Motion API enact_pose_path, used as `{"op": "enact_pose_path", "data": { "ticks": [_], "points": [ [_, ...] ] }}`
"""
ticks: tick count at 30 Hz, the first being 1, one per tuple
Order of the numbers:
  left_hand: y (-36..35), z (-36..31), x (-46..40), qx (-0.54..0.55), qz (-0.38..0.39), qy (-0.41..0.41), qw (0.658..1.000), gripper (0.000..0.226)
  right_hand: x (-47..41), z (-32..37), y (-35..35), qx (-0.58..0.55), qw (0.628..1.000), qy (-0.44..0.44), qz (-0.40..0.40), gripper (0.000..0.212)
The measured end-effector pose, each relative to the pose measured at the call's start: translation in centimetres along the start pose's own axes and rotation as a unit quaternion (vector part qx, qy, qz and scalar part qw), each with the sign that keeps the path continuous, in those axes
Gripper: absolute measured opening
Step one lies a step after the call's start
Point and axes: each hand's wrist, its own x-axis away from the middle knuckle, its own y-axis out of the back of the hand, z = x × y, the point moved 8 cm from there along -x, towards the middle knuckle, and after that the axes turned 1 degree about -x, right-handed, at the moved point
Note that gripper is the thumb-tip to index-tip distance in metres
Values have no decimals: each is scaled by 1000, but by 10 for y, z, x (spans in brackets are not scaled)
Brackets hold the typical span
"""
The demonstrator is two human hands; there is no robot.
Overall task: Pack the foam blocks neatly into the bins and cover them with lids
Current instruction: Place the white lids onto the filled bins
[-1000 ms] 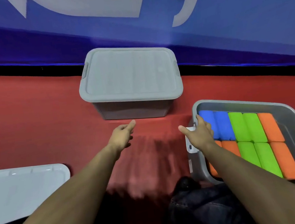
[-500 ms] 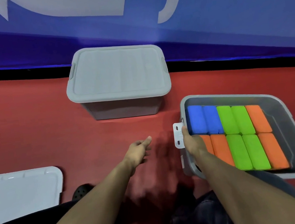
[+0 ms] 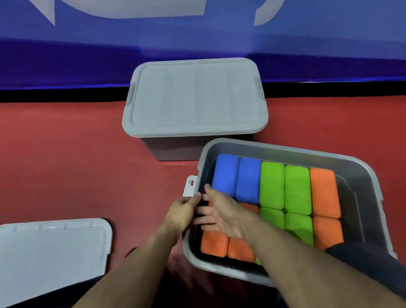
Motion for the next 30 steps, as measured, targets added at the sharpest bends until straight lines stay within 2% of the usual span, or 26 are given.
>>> {"op": "enact_pose_path", "data": {
  "ticks": [2, 5, 8, 10, 13, 15, 18, 20, 22, 25, 30],
  "points": [
    [25, 3, 0, -26, -48, 4, 999, 36, -4, 0, -28, -3, 1000, 7, 25, 68],
    [53, 10, -9, -34, -103, -6, 994, 35, -9, 9, -31, 46, 997, 56, -30, 65],
    [52, 11, -14, -26, -74, 2, 997, 36, -7, 21, -5, 100, 982, 112, -113, 58],
    [42, 7, -18, -15, -57, 5, 998, 35, -1, 29, 18, 160, 959, 150, -177, 53],
    [35, -3, -29, -31, -94, 6, 995, 38, 11, 28, 56, 229, 927, 170, -242, 46],
    [35, -3, -38, -25, -118, 10, 993, 39, 22, 18, 92, 268, 900, 155, -306, 52],
    [37, -7, -51, -41, -126, 7, 991, 42, 48, 7, 150, 321, 841, 111, -421, 60],
    [38, -7, -57, -53, -106, 19, 993, 50, 64, 1, 177, 310, 827, 89, -460, 63],
    [37, -6, -61, -54, -74, 35, 995, 59, 68, -4, 185, 316, 830, 70, -453, 67],
    [36, -3, -60, -49, -40, 56, 996, 69, 61, -4, 164, 370, 836, 58, -401, 72],
    [49, 12, -47, -52, -55, 59, 995, 67, 50, 23, 122, 476, 794, 102, -364, 73]
  ]
}}
